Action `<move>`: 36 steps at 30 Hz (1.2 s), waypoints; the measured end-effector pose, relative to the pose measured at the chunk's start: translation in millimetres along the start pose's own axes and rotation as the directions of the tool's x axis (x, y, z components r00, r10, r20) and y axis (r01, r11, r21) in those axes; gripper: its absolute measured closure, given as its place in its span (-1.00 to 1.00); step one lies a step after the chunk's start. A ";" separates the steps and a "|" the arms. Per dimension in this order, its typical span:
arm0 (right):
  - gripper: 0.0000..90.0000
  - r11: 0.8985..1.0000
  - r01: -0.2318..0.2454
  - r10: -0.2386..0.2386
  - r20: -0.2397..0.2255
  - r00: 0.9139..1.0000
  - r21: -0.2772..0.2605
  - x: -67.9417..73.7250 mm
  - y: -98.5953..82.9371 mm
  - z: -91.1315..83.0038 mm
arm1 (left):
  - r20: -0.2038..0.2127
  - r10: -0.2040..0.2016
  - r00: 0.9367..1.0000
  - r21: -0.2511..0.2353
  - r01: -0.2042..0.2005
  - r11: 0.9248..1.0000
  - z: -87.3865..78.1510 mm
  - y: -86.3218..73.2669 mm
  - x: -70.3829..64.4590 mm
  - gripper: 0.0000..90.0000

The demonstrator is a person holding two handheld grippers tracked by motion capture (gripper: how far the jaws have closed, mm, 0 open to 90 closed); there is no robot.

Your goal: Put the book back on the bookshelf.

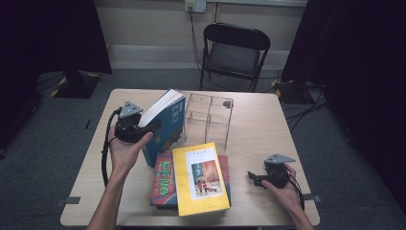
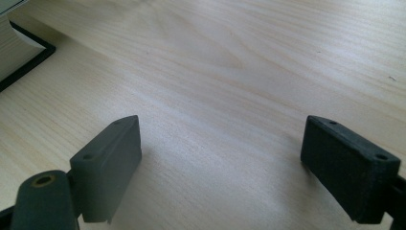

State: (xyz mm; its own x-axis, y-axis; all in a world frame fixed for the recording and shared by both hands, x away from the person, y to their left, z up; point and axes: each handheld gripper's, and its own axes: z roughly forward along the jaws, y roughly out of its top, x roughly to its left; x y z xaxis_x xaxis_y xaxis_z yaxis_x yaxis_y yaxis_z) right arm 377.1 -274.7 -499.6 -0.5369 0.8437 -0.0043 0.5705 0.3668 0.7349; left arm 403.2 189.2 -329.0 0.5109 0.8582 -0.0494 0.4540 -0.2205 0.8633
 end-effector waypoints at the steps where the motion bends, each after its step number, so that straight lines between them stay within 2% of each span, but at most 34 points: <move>1: -0.70 1.000 0.000 0.000 0.000 1.000 0.000 0.0 0.0 0.0 | 0.000 0.006 1.000 0.022 -0.006 1.000 -0.4 3.4 -0.2 0.23; 5: -0.70 1.000 0.000 0.000 0.000 1.000 0.000 0.0 0.0 0.0 | 0.000 0.009 1.000 0.105 -0.009 0.994 -0.8 14.2 -0.4 0.24; 6: -0.70 1.000 0.000 0.000 0.000 1.000 0.000 0.0 0.0 0.0 | 0.006 -0.005 1.000 0.122 0.004 0.992 0.1 17.0 -0.8 0.22; 7: -0.70 1.000 0.000 0.000 0.000 1.000 0.000 0.0 0.0 0.0 | 0.019 -0.004 1.000 0.158 0.001 0.988 0.6 20.2 -0.4 0.18; 8: -0.70 1.000 0.000 0.000 0.000 1.000 0.000 0.0 0.0 0.0 | 0.029 0.014 0.999 0.200 -0.019 0.980 0.6 24.2 0.8 0.12; 9: -0.70 1.000 0.000 0.000 0.000 1.000 0.000 0.0 0.0 0.0 | 0.024 0.015 1.000 0.215 -0.020 0.976 0.9 27.8 -0.5 0.12; 10: -0.70 1.000 0.000 0.000 -0.001 1.000 0.000 0.0 0.0 0.0 | 0.019 0.024 1.000 0.245 -0.028 0.969 -0.1 31.8 -0.4 0.14; 11: -0.70 1.000 0.000 0.000 -0.001 1.000 0.000 -0.1 0.1 0.0 | 0.015 0.006 1.000 0.253 -0.009 0.967 1.3 35.3 -1.4 0.17; 12: -0.70 1.000 0.000 0.000 -0.001 1.000 0.000 0.0 0.1 0.0 | 0.019 0.002 1.000 0.277 -0.007 0.961 2.2 38.5 -0.9 0.16; 13: -0.70 1.000 0.001 -0.001 -0.001 1.000 0.000 -0.1 0.1 0.1 | 0.024 -0.002 1.000 0.312 -0.006 0.950 3.8 42.8 0.5 0.14; 14: -0.70 1.000 0.001 -0.001 -0.001 1.000 0.000 -0.1 0.1 0.1 | 0.018 -0.041 0.999 0.334 0.033 0.942 5.2 48.1 1.7 0.15; 16: -0.70 1.000 0.000 0.000 0.000 1.000 0.000 0.0 0.2 0.1 | 0.025 -0.078 0.997 0.356 0.064 0.932 8.2 56.7 5.0 0.16; 17: -0.70 1.000 0.001 -0.001 -0.001 1.000 0.000 -0.1 0.1 0.1 | 0.032 -0.089 0.995 0.379 0.071 0.923 11.1 60.5 6.7 0.16; 20: -0.70 1.000 0.000 0.000 0.000 1.000 0.000 0.0 0.2 0.1 | 0.039 -0.073 0.997 0.461 0.047 0.886 19.4 70.6 8.4 0.13; 21: -0.70 1.000 0.000 0.000 -0.001 1.000 0.000 -0.1 0.2 0.1 | 0.035 -0.069 0.997 0.474 0.045 0.879 22.0 73.4 7.9 0.14; 23: -0.70 1.000 0.001 -0.001 -0.001 1.000 0.000 -0.2 0.2 0.1 | 0.033 -0.021 0.999 0.516 0.001 0.856 27.0 79.1 5.8 0.19; 24: -0.70 1.000 0.001 -0.001 -0.001 1.000 0.000 -0.1 0.2 0.1 | 0.034 -0.004 0.999 0.525 -0.014 0.851 28.5 81.0 5.1 0.21; 25: -0.70 1.000 0.001 -0.001 -0.001 1.000 0.000 -0.1 0.2 0.1 | 0.036 0.005 0.999 0.552 -0.024 0.834 31.1 84.4 4.8 0.22; 26: -0.70 1.000 0.001 -0.001 -0.001 1.000 0.000 -0.1 0.2 0.1 | 0.041 0.003 0.999 0.564 -0.026 0.826 32.5 86.1 5.7 0.23; 28: -0.70 1.000 0.003 -0.003 -0.002 1.000 0.000 -0.3 0.3 0.2 | 0.040 0.000 0.999 0.595 -0.024 0.803 35.9 90.5 8.2 0.24; 29: -0.70 1.000 0.003 -0.003 -0.002 1.000 0.000 -0.3 0.3 0.2 | 0.024 -0.008 1.000 0.609 -0.008 0.793 37.6 91.9 7.9 0.25; 31: -0.70 1.000 0.003 -0.003 -0.002 1.000 0.000 -0.3 0.3 0.2 | 0.008 -0.001 1.000 0.634 -0.004 0.773 41.1 94.9 7.8 0.28; 32: -0.70 1.000 0.003 -0.003 -0.003 1.000 0.000 -0.3 0.3 0.3 | 0.002 0.005 1.000 0.655 -0.006 0.755 42.9 97.5 7.7 0.28; 33: -0.70 1.000 0.003 -0.003 -0.003 1.000 0.001 -0.4 0.4 0.3 | 0.001 0.010 1.000 0.667 -0.008 0.745 44.7 99.3 7.3 0.28; 34: -0.70 1.000 0.003 -0.003 -0.003 1.000 0.001 -0.4 0.5 0.4 | 0.002 0.010 1.000 0.673 -0.009 0.740 46.9 100.1 6.9 0.28; 35: -0.70 1.000 0.002 -0.002 -0.003 1.000 0.001 -0.3 0.7 0.5 | 0.006 0.010 1.000 0.684 -0.011 0.730 48.6 101.4 6.7 0.28; 36: -0.70 1.000 0.002 -0.002 -0.003 1.000 0.001 -0.4 0.7 0.6 | 0.009 0.015 1.000 0.684 -0.017 0.729 50.4 102.1 6.6 0.28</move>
State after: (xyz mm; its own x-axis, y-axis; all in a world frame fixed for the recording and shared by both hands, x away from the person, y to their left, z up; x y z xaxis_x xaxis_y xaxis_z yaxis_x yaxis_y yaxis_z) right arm 378.1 -274.5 -499.4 -0.5399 0.8417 -0.0037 0.5703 0.3690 0.7339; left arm 489.7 149.0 -266.5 0.5242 0.8506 -0.0411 0.8218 -0.4926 0.2863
